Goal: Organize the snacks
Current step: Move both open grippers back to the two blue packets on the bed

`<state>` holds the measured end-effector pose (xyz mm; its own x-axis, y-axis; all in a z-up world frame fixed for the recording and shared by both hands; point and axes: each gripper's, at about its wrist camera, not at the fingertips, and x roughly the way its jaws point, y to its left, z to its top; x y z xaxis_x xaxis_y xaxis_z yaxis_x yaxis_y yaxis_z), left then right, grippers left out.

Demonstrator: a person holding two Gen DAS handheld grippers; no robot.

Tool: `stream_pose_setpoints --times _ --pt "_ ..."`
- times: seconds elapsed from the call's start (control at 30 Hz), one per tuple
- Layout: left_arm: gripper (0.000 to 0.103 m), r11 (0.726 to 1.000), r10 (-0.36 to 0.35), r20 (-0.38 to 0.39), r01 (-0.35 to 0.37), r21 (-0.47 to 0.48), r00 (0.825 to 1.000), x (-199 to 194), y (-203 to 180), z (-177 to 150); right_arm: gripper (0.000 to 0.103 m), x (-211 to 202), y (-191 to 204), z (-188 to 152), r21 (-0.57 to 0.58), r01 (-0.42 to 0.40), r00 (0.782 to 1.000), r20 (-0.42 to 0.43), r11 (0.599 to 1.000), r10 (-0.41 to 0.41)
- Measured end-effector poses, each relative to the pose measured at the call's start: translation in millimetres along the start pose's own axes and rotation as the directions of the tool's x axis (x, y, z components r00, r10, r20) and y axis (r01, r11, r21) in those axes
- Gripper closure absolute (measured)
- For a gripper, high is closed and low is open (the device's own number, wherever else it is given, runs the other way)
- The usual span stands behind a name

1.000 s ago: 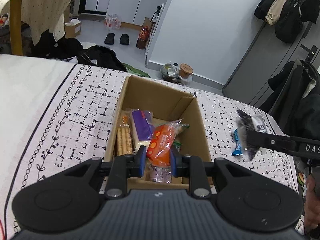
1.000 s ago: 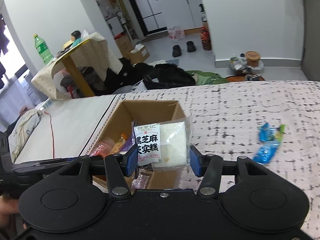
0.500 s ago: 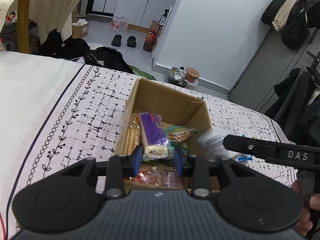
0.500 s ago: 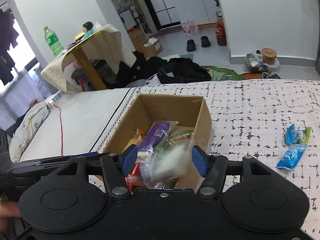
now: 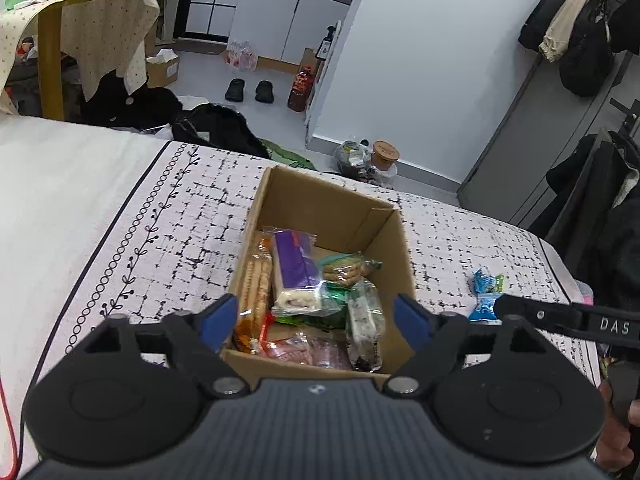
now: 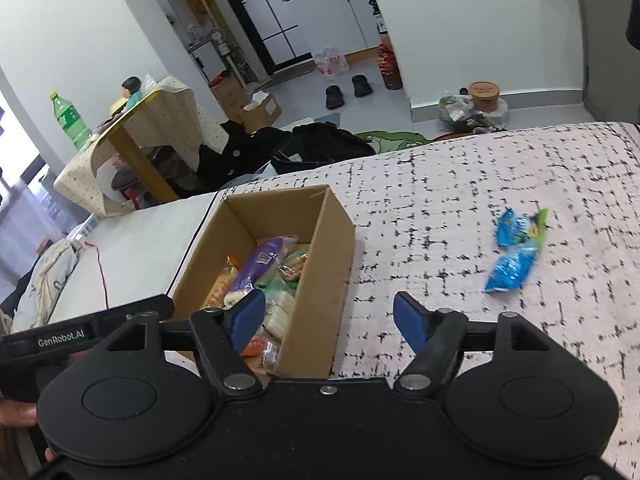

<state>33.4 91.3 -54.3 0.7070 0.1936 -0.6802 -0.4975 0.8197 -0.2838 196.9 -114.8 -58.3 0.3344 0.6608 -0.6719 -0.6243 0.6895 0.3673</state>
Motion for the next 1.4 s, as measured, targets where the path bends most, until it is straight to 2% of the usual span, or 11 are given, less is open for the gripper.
stream_pose_setpoints --times 0.2,0.4,0.7,0.93,1.4 --pt "0.000 1.000 -0.011 0.007 0.011 0.010 1.000 -2.3 -11.5 1.9 0.015 -15.9 -11.1 -7.7 0.013 0.029 0.999 0.022 1.000 -0.029" --pt "0.000 0.999 -0.025 0.002 0.025 0.038 1.000 -1.3 -24.8 1.7 0.000 -30.9 -21.6 -12.5 0.029 0.053 0.998 0.044 0.998 -0.054" --pt "0.000 0.993 -0.064 -0.037 0.068 0.100 0.997 1.8 -47.6 -2.5 0.000 -43.5 -40.2 -18.1 0.051 0.087 0.995 0.052 0.995 -0.089" --pt "0.000 0.986 -0.046 -0.077 0.058 0.155 0.996 12.7 -63.2 -7.6 0.000 -49.6 -56.6 -22.7 0.080 0.117 0.991 0.048 0.990 -0.122" --pt "0.000 0.956 -0.078 -0.121 0.109 0.273 0.990 40.2 -102.9 -3.4 0.000 -48.7 -88.5 -24.1 0.123 0.160 0.986 0.018 0.979 -0.163"
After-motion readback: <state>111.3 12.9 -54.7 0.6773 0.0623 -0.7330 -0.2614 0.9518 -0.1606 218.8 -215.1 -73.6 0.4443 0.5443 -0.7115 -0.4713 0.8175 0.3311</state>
